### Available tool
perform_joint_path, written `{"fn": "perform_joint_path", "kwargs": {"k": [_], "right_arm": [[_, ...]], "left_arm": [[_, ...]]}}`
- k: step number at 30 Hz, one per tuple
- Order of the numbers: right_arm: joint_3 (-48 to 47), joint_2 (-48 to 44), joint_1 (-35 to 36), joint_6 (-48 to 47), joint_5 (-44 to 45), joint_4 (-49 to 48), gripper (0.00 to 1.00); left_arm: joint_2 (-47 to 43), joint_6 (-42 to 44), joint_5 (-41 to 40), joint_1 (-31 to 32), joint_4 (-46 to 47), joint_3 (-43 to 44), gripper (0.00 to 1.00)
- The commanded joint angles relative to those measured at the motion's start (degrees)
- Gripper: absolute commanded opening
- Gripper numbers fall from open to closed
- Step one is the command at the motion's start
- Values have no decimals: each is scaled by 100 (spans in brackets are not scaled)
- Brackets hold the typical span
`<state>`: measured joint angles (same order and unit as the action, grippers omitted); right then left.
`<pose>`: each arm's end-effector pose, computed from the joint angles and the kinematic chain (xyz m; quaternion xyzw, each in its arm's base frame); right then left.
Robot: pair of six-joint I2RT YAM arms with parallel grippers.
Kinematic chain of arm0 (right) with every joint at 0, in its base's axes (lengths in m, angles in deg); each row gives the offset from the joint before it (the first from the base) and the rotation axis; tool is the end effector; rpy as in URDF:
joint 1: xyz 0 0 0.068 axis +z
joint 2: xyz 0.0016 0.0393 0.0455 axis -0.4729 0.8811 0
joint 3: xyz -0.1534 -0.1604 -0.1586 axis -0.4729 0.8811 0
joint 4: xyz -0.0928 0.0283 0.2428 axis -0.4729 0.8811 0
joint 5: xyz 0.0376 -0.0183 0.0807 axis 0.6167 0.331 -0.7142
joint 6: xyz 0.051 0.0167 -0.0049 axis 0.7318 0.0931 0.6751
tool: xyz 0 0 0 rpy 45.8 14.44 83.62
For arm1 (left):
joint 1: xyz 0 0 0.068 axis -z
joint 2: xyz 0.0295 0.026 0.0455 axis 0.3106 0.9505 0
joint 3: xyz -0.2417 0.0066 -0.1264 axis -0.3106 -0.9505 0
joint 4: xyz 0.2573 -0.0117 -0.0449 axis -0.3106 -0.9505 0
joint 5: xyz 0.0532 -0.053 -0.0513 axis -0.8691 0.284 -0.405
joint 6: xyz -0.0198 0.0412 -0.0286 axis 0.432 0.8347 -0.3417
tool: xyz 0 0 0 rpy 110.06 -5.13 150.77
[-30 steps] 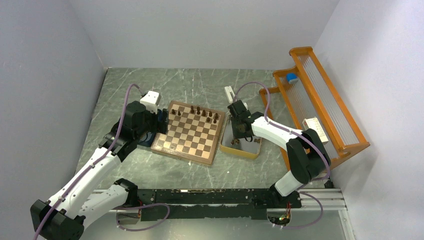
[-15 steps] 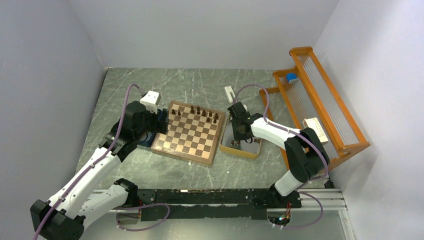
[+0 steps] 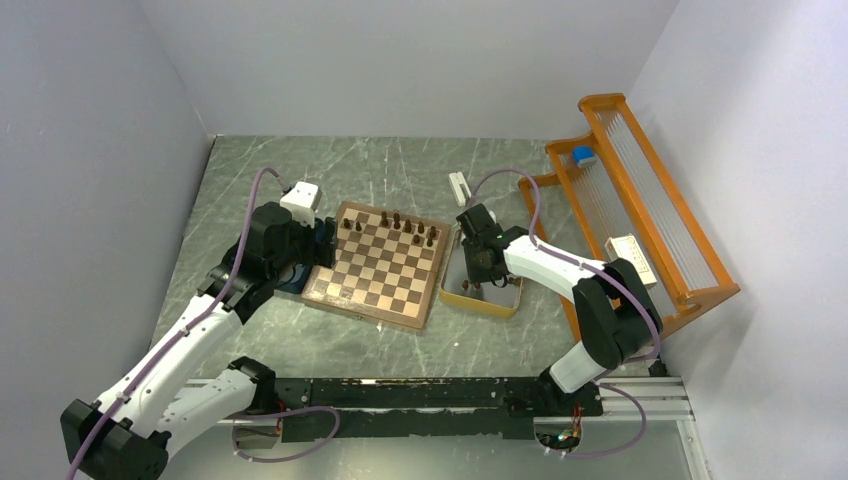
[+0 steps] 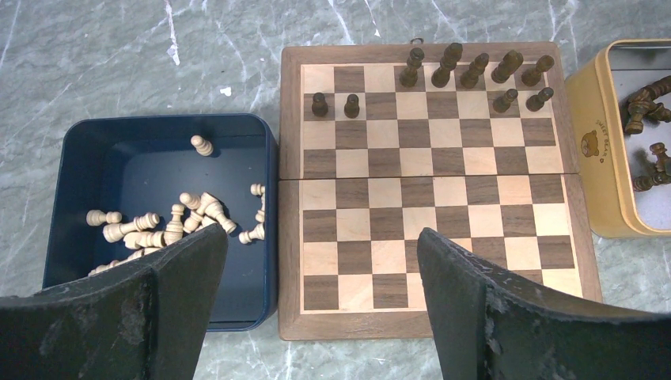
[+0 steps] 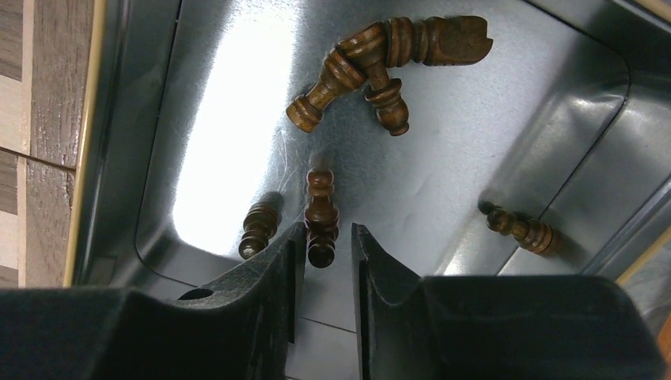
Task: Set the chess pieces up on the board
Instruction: Pick up the chess piece from the storage box.
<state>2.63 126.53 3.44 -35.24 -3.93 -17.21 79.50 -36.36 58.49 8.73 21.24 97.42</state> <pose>0.2516 0.1469 0.1766 -0.0758 0.9732 -0.0021 0.2169 0.1818 -0.0853 0.3026 0.1152 0.8427 -0.0762 0.5203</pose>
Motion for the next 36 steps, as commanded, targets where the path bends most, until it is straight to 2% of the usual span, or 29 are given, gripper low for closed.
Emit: {"fn": "perform_joint_path", "kwargs": {"k": [1, 11, 24, 36], "right_arm": [[-40, -9, -25, 53, -98, 13, 31], [-228, -90, -19, 47, 92, 223, 15], [-523, -285, -6, -23, 230, 398, 11], [-1666, -100, 415, -3, 257, 763, 11]], "left_arm": [[-89, 44, 41, 15, 177, -24, 94], [-91, 49, 45, 22, 190, -24, 93], [-82, 53, 84, 16, 194, -24, 93], [-90, 62, 63, 16, 187, -15, 93]]}}
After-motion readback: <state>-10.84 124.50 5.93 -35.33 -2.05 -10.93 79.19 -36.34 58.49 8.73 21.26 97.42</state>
